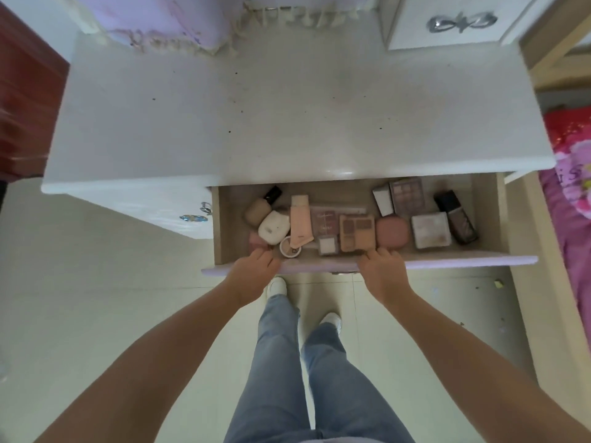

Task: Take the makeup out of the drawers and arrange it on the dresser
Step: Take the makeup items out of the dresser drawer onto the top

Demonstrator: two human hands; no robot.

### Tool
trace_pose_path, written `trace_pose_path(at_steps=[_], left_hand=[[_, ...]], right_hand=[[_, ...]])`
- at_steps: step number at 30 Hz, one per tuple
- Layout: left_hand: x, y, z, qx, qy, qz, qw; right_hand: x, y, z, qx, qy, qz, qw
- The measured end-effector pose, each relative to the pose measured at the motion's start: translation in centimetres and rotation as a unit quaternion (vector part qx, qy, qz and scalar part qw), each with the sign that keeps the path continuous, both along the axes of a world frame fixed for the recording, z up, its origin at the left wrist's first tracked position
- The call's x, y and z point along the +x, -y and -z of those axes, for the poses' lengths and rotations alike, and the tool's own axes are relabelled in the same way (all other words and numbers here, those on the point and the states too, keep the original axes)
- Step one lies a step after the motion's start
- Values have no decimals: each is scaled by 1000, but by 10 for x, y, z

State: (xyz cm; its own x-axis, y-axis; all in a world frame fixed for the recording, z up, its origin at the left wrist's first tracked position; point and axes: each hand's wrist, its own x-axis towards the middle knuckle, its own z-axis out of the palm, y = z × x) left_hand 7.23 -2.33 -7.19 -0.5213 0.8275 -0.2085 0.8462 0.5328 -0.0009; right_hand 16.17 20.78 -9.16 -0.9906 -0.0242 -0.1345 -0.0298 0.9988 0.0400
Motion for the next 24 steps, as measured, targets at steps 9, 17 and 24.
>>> trace_pose_path(at_steps=[9,17,24], left_hand=[[15,6,25,-24,39,-16,999],[17,6,25,-35,52,-19,998],[19,2,27,-20,55,-40,998]], right_hand=[[15,-2,31,-41,18,-32,998],[15,-10,28,-41,7,-68,997],[15,-9,32,-54,11,-22,998]])
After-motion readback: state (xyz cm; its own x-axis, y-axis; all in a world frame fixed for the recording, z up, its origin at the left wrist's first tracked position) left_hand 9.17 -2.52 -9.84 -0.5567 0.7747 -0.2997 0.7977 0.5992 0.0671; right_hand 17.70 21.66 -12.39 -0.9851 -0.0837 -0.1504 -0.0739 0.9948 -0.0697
